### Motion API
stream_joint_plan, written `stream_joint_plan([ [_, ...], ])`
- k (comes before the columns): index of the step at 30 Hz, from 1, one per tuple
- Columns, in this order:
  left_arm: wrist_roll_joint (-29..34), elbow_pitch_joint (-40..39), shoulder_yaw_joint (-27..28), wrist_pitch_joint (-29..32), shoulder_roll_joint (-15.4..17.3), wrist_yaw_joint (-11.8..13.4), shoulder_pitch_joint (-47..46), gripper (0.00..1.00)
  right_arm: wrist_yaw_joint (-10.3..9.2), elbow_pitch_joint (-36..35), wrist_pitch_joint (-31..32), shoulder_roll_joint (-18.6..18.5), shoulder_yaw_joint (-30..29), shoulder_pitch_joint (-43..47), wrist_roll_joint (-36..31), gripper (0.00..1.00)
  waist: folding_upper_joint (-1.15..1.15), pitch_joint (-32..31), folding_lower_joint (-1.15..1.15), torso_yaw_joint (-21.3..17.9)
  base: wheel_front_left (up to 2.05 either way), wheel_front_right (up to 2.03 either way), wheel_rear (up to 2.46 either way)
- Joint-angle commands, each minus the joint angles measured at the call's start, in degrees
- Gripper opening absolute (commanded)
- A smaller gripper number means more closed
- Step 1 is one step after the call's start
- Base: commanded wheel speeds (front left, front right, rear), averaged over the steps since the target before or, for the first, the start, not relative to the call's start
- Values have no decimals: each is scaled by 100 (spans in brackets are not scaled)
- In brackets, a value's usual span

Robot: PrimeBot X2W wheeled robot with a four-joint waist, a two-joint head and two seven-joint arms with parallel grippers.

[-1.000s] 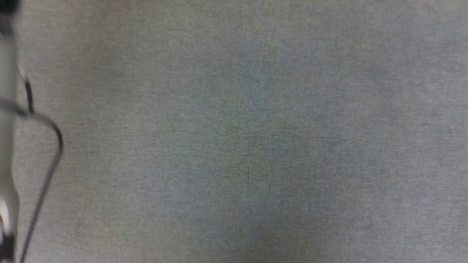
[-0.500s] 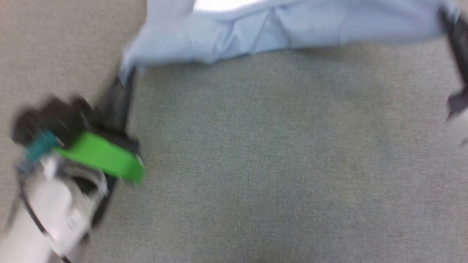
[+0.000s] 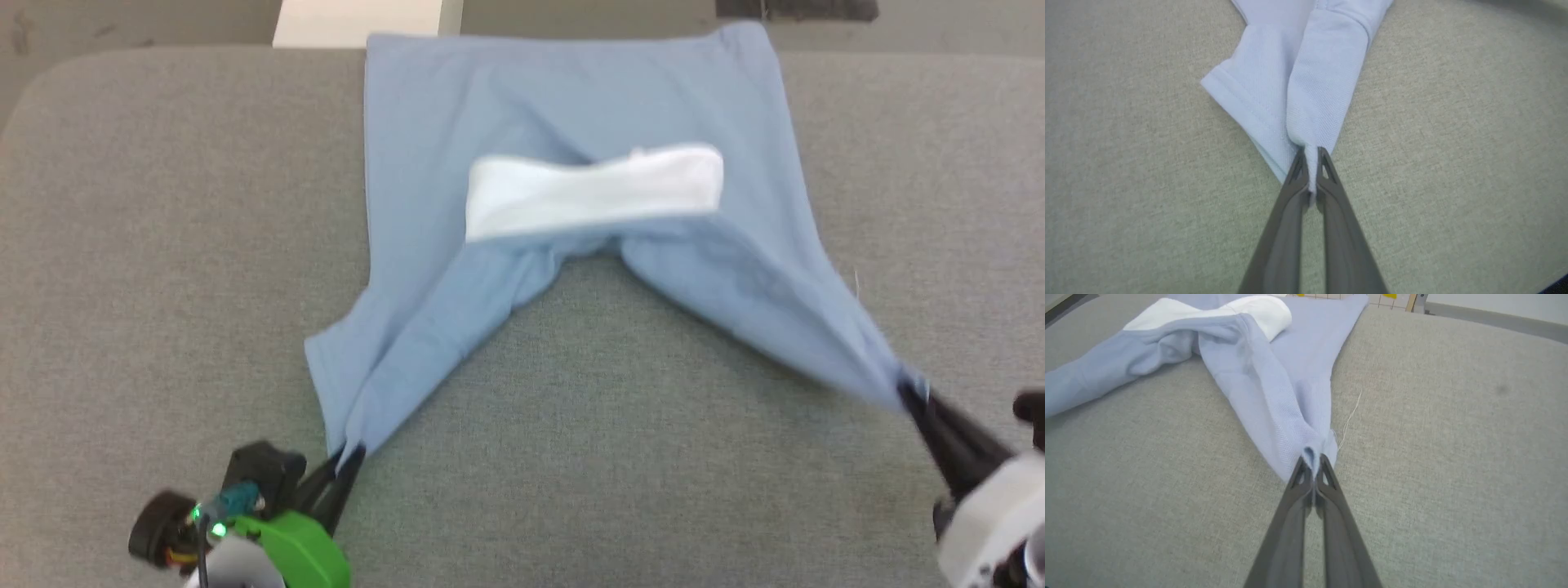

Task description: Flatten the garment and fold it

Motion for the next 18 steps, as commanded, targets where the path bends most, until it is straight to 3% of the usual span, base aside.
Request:
stream_joint_plan([
  [1, -109, 52, -10, 24, 22, -14, 144, 0, -10, 46, 61, -3, -20, 184, 162, 0, 0, -170, 1, -19, 0, 0, 0],
  [6, -396, 104, -60, 269, 30, 2, 438, 0, -10, 166, 371, -214, 29, 734, 621, 0, 0, -347, 1, -19, 0, 0, 0],
  [11, -677, 49, -98, 635, 125, 51, 724, 0, -10, 257, 1067, -421, 97, 1302, 975, 0, 0, -436, 1, -24, 0, 0, 0],
  [18, -994, -142, -73, 987, 252, 243, 1135, 0, -10, 205, 1674, -435, -54, 1843, 1130, 0, 0, -410, 1, -18, 0, 0, 0],
])
